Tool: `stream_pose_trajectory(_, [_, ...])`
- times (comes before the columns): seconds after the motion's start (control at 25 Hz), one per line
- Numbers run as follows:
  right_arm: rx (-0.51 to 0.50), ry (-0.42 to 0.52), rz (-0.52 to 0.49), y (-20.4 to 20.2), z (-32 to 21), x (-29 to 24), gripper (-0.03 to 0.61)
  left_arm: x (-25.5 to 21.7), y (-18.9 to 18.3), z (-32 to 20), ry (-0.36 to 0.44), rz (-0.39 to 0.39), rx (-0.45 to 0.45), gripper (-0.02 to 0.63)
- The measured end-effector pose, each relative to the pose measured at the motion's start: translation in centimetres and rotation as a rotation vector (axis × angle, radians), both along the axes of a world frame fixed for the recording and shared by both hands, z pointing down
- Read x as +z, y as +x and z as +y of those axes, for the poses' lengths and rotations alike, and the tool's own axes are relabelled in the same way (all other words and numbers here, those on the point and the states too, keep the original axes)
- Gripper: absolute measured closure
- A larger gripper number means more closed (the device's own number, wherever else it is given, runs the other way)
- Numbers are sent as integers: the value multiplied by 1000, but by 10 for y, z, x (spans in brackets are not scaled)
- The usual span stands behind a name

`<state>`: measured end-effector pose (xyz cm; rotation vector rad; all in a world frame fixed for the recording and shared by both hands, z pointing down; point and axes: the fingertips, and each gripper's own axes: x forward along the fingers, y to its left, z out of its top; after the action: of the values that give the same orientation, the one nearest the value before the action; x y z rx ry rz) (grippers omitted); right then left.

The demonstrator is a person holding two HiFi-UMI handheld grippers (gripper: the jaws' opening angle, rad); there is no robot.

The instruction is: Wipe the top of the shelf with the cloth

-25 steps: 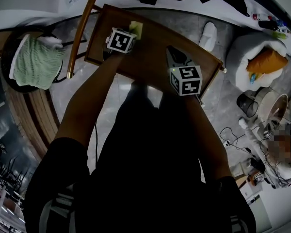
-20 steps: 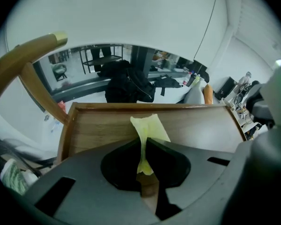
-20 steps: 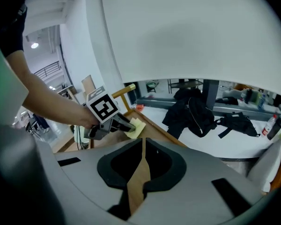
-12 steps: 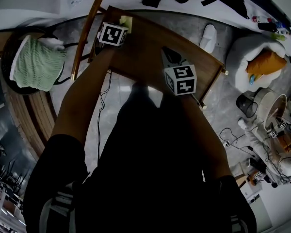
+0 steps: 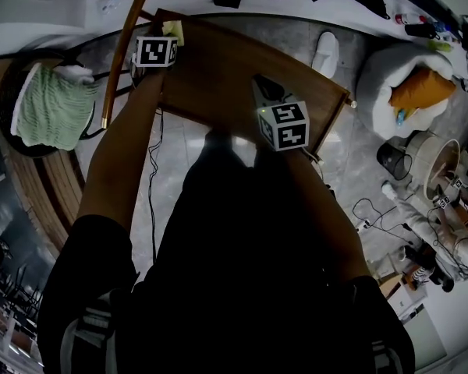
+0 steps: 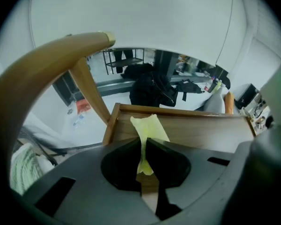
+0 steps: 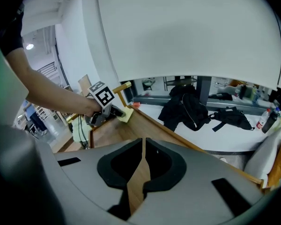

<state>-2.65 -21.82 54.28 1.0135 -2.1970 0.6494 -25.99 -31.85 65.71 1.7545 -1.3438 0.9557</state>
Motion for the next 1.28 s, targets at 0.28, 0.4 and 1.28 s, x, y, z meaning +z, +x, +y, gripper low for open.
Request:
stream_pose_trajectory(0.28, [93, 13, -6, 91, 11, -10, 545, -19, 90, 41, -4, 137, 39, 583])
stream_pose_trajectory(0.4, [179, 2, 7, 152, 20, -8, 545, -28, 179, 67, -30, 214, 145, 583])
stream_pose_trajectory(1.28, [333, -68, 36, 330, 75, 24, 543, -24, 484, 158, -93, 223, 419, 583])
